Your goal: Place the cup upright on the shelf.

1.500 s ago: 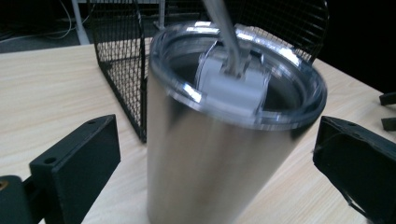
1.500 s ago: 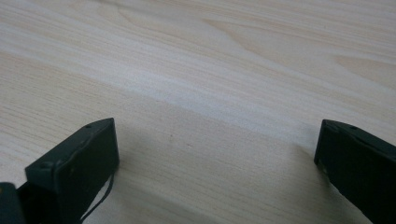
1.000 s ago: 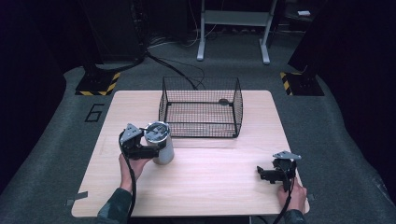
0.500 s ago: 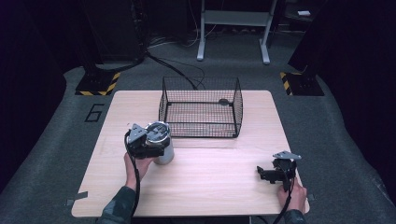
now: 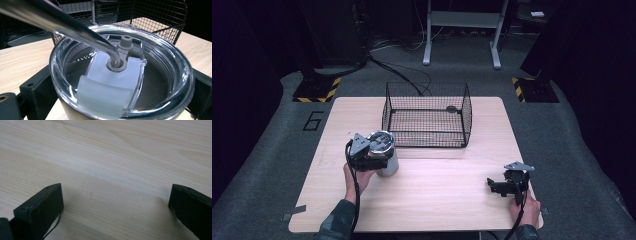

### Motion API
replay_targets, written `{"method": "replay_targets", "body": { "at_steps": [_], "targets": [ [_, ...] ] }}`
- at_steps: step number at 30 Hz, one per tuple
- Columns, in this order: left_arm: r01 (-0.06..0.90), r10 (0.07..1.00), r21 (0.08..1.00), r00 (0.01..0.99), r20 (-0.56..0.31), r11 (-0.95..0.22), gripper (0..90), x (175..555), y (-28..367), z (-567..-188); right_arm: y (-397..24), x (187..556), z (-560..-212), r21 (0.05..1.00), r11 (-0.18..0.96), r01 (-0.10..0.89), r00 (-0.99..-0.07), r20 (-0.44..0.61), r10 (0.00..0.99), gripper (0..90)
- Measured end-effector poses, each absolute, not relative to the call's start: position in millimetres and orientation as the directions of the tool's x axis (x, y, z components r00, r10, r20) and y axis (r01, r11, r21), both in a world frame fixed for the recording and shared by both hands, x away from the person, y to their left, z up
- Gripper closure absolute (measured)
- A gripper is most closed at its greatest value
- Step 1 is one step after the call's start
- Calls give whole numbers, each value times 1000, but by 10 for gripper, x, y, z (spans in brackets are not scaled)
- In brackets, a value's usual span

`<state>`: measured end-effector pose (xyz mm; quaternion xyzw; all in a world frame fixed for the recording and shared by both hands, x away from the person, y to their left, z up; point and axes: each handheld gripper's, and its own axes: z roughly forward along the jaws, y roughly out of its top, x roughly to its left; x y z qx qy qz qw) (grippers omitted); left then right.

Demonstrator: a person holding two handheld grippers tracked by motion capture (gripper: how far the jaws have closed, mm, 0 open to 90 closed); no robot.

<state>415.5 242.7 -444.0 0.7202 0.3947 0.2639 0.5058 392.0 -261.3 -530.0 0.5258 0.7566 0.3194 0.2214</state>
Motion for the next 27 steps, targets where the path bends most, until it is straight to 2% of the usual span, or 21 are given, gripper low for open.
{"method": "replay_targets", "body": {
  "at_steps": [10, 27],
  "targets": [
    [293, 833, 943, 552, -32, -157, 39, 4125, 2514, -4393, -2613, 3920, -5299, 716, 243, 655, -348, 0, 937, 0],
    [287, 796, 939, 604, -26, -187, 39, 4088, 2513, -4028, -2613, 3921, -5299, 716, 244, 654, -349, 0, 937, 0]
  ]
}}
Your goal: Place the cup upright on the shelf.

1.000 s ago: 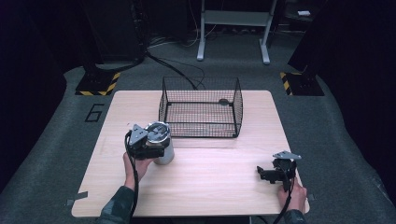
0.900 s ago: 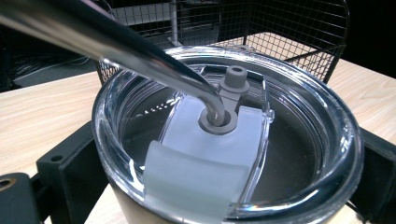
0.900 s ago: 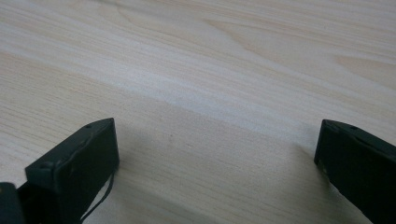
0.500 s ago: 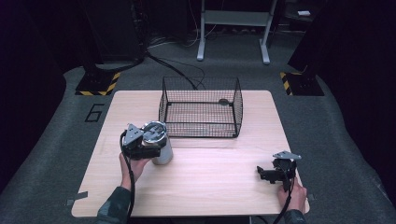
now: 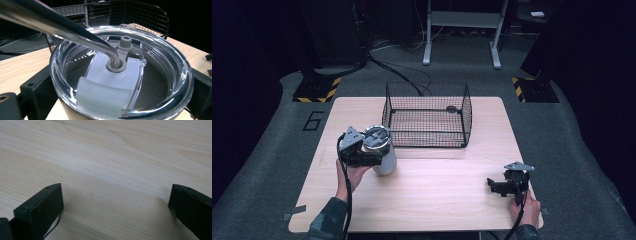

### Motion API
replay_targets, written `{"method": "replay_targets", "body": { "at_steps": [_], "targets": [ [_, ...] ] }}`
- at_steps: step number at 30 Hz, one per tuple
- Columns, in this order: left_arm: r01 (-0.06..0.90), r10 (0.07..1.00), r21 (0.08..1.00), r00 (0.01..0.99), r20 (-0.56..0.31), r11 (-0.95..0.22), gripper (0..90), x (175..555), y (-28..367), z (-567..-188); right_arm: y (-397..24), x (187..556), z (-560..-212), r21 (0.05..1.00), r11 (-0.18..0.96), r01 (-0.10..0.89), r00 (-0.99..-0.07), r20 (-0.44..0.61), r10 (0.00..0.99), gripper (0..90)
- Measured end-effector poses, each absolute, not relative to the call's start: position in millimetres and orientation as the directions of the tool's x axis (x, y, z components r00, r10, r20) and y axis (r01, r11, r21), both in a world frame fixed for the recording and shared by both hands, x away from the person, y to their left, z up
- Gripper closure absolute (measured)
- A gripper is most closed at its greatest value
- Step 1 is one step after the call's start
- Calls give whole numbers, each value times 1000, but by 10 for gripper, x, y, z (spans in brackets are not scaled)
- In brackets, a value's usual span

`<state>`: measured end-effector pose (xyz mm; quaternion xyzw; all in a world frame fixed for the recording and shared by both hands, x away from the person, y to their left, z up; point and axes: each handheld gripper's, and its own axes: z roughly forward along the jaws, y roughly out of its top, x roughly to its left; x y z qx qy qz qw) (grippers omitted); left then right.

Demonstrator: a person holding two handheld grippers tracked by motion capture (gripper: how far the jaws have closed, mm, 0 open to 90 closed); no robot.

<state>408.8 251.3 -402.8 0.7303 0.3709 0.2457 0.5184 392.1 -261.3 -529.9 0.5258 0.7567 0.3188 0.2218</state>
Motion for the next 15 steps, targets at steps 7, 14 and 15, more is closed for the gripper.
{"method": "replay_targets", "body": {
  "at_steps": [7, 14, 15],
  "targets": [
    [284, 780, 937, 625, -20, -204, 39, 4098, 2476, -3938, -2613, 3920, -5299, 716, 243, 655, -349, 1, 937, 0],
    [276, 762, 937, 648, -18, -213, 39, 4095, 2393, -3827, -2614, 3920, -5299, 716, 243, 654, -349, 1, 937, 0],
    [276, 762, 937, 648, -18, -213, 39, 4095, 2393, -3827, -2614, 3920, -5299, 716, 243, 654, -349, 1, 937, 0]
  ]
}}
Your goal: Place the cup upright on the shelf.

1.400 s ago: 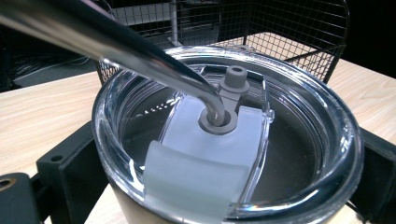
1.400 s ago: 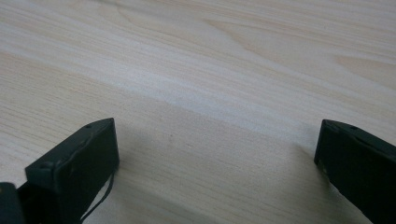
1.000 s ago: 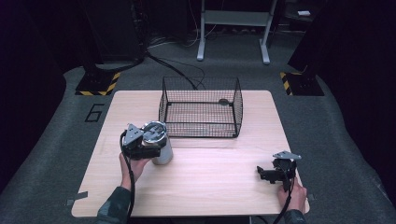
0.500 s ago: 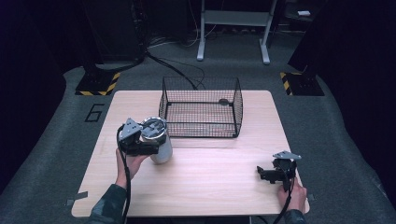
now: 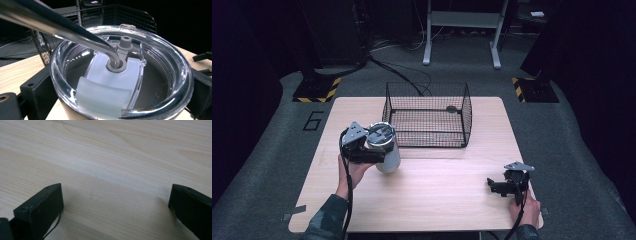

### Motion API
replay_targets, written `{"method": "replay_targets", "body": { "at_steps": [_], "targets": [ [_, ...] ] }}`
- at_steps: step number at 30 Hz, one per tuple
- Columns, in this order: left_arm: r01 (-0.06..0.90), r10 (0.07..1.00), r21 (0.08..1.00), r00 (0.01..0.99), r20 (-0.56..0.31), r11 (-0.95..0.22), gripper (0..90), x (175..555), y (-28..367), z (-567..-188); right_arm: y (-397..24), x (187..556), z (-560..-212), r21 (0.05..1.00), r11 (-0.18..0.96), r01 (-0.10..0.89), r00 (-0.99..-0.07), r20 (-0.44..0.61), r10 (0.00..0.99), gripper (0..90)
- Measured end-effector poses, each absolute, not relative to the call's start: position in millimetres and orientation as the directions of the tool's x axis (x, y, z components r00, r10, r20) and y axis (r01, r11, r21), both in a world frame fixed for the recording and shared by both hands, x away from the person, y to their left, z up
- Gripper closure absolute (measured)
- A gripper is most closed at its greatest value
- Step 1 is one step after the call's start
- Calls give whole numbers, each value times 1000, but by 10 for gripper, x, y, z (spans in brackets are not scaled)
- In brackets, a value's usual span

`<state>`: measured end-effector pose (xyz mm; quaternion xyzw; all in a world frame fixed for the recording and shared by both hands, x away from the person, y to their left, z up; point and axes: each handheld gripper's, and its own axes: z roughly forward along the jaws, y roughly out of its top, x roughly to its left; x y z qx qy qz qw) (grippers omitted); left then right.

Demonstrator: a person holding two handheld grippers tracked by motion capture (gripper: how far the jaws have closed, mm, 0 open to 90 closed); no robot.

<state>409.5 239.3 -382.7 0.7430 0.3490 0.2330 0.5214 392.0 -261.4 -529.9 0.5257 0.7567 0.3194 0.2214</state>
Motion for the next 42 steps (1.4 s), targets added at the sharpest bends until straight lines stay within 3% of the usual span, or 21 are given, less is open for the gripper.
{"method": "replay_targets", "body": {
  "at_steps": [42],
  "targets": [
    [243, 705, 943, 709, -13, -227, 38, 4408, 1911, -3230, -2614, 3921, -5300, 716, 244, 654, -350, 0, 937, 0]
  ]
}}
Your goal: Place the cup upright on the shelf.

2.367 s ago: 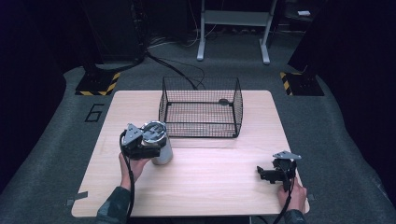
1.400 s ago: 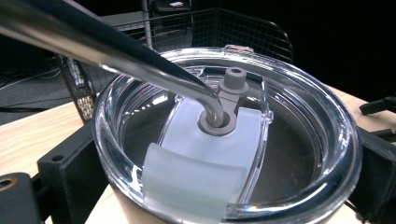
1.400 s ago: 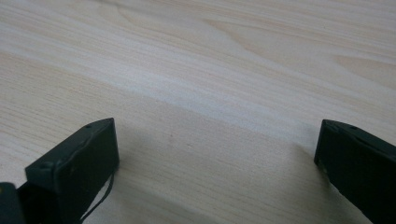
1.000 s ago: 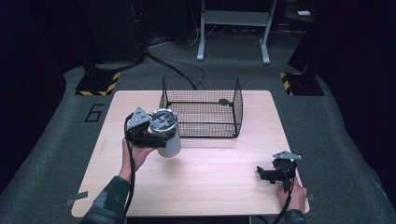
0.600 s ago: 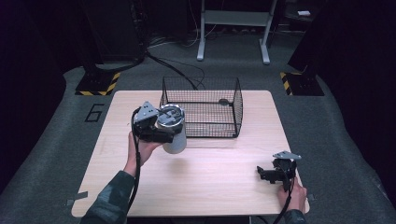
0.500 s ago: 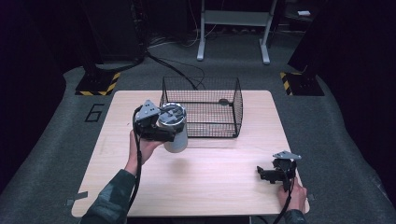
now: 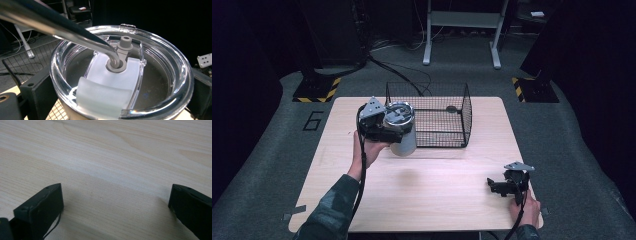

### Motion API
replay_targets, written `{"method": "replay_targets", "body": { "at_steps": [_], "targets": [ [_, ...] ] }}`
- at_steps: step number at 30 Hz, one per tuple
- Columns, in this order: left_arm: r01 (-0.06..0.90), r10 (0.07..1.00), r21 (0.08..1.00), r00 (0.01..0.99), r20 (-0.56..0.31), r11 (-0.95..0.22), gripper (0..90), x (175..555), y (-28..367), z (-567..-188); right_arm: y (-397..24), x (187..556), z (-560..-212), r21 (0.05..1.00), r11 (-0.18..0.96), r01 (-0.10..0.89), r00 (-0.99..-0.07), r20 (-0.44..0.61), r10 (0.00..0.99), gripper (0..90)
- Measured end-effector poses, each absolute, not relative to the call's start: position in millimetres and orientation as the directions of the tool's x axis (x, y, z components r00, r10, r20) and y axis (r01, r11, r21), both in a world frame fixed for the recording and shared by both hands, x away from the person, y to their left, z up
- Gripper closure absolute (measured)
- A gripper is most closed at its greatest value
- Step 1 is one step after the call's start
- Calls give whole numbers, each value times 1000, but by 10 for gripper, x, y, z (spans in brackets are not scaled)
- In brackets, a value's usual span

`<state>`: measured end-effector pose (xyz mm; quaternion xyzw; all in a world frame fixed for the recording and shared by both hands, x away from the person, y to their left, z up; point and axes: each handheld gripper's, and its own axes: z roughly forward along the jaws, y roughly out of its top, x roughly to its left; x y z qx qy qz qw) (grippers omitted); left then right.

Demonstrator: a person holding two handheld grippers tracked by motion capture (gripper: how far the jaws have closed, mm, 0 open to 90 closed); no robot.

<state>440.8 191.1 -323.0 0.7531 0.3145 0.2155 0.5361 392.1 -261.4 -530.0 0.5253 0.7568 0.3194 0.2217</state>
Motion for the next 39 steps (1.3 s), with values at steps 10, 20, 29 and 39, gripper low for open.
{"method": "replay_targets", "body": {
  "at_steps": [10, 20, 29, 39],
  "targets": [
    [225, 705, 948, 709, 0, -226, 38, 4489, 1853, -3093, -2613, 3920, -5300, 716, 244, 654, -349, 0, 937, 0],
    [218, 703, 948, 711, 8, -232, 38, 4591, 1794, -2979, -2612, 3920, -5299, 716, 241, 655, -347, 1, 938, 0],
    [216, 710, 948, 704, 14, -233, 38, 4720, 1736, -2909, -2614, 3921, -5300, 716, 244, 654, -350, 0, 937, 0],
    [220, 729, 949, 684, 15, -226, 38, 4887, 1662, -2880, -2614, 3921, -5300, 716, 244, 654, -350, 0, 937, 0]
  ]
}}
